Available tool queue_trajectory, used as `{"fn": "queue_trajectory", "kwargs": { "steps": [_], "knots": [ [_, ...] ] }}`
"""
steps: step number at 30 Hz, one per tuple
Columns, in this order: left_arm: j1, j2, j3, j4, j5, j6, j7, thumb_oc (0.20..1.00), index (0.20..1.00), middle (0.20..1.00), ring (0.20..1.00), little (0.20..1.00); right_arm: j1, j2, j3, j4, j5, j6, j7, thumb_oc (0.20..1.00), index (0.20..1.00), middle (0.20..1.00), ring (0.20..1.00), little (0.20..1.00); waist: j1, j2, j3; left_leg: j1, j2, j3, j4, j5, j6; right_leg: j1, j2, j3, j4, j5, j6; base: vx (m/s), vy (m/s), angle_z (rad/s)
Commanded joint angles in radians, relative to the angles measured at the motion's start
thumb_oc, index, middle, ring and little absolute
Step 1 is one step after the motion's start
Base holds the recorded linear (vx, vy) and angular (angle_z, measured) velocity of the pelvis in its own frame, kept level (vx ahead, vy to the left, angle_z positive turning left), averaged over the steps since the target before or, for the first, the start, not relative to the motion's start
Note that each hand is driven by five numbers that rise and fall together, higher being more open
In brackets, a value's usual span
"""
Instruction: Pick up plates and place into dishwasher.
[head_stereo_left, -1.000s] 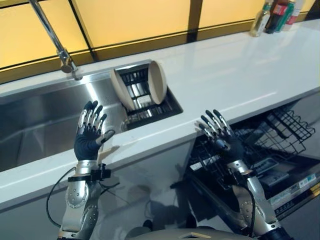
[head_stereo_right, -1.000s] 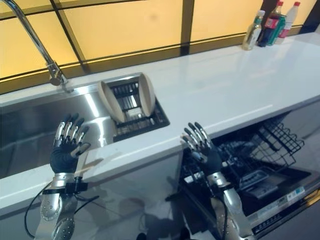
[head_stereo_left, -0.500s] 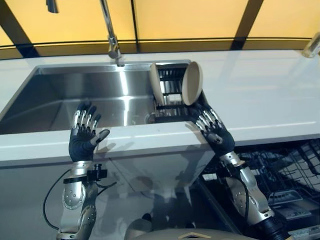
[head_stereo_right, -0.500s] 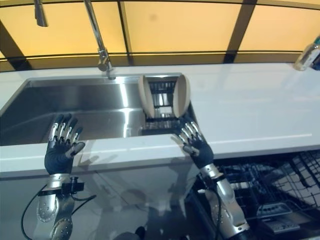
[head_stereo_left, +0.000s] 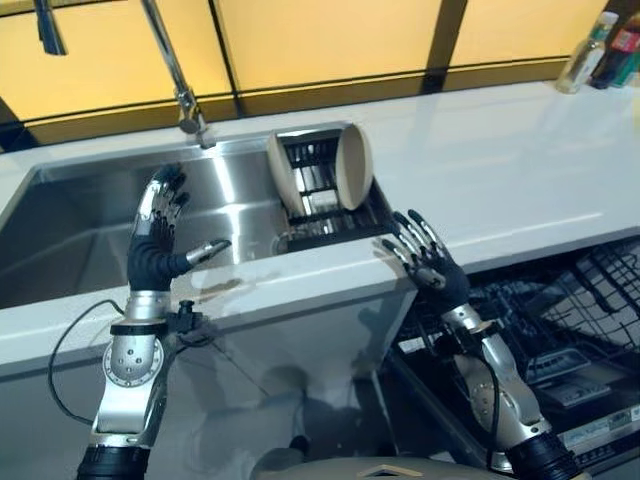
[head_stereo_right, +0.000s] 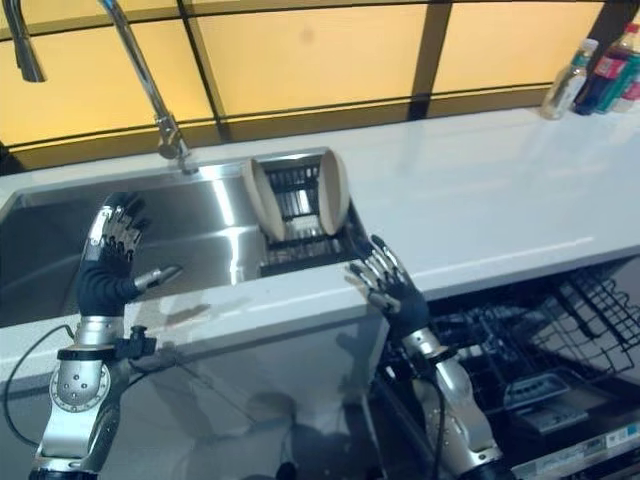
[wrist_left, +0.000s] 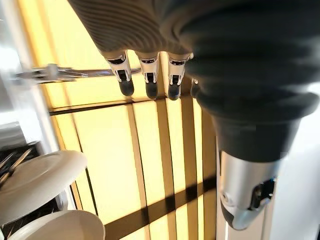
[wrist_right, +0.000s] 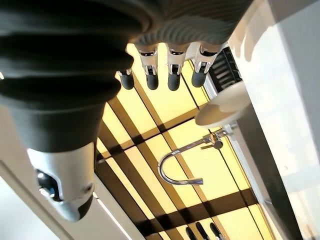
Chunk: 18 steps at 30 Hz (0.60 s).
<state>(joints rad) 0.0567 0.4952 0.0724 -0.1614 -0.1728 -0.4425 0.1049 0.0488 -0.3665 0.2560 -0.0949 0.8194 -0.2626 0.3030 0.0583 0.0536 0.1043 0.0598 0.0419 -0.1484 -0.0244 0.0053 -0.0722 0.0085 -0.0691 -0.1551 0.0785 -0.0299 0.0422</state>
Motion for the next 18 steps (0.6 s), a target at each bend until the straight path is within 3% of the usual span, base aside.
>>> {"fn": "queue_trajectory", "kwargs": {
  "steps": [1, 8, 15, 18],
  "knots": [
    [-0.056, 0.100, 0.061, 0.072, 0.140, -0.005, 0.096, 1.000, 1.000, 1.000, 1.000, 1.000, -0.022, 0.007, 0.001, -0.031, 0.005, -0.006, 0.025, 1.000, 1.000, 1.000, 1.000, 1.000, -0.030, -0.035, -0.049, -0.090, -0.022, 0.060, 0.016, 0.016, 0.006, 0.024, -0.005, 0.048, 0.019, -0.076, 0.026, 0.06, 0.041, -0.16],
    [-0.116, 0.227, 0.048, 0.153, 0.408, 0.032, 0.206, 1.000, 1.000, 1.000, 1.000, 1.000, -0.033, -0.007, 0.000, -0.025, 0.013, 0.026, 0.025, 1.000, 1.000, 1.000, 1.000, 1.000, -0.056, -0.023, -0.048, -0.082, -0.023, 0.082, 0.018, 0.013, 0.007, 0.023, -0.008, 0.066, 0.020, -0.073, 0.033, 0.05, 0.034, -0.11],
    [-0.220, 0.484, -0.049, 0.274, 0.760, 0.137, 0.324, 1.000, 1.000, 1.000, 1.000, 1.000, -0.054, -0.040, 0.019, -0.013, 0.030, 0.040, 0.016, 1.000, 1.000, 1.000, 1.000, 1.000, -0.077, -0.007, -0.048, -0.077, -0.022, 0.103, 0.016, 0.011, 0.009, 0.020, -0.016, 0.069, 0.022, -0.068, 0.045, 0.05, 0.045, -0.02],
    [-0.275, 0.592, -0.126, 0.343, 0.833, 0.192, 0.340, 1.000, 1.000, 1.000, 1.000, 1.000, -0.063, -0.061, 0.033, -0.008, 0.036, 0.044, 0.003, 1.000, 1.000, 1.000, 1.000, 1.000, -0.088, 0.002, -0.046, -0.076, -0.023, 0.112, 0.018, 0.009, 0.009, 0.019, -0.020, 0.070, 0.022, -0.065, 0.050, 0.05, 0.057, 0.00]
  ]
}}
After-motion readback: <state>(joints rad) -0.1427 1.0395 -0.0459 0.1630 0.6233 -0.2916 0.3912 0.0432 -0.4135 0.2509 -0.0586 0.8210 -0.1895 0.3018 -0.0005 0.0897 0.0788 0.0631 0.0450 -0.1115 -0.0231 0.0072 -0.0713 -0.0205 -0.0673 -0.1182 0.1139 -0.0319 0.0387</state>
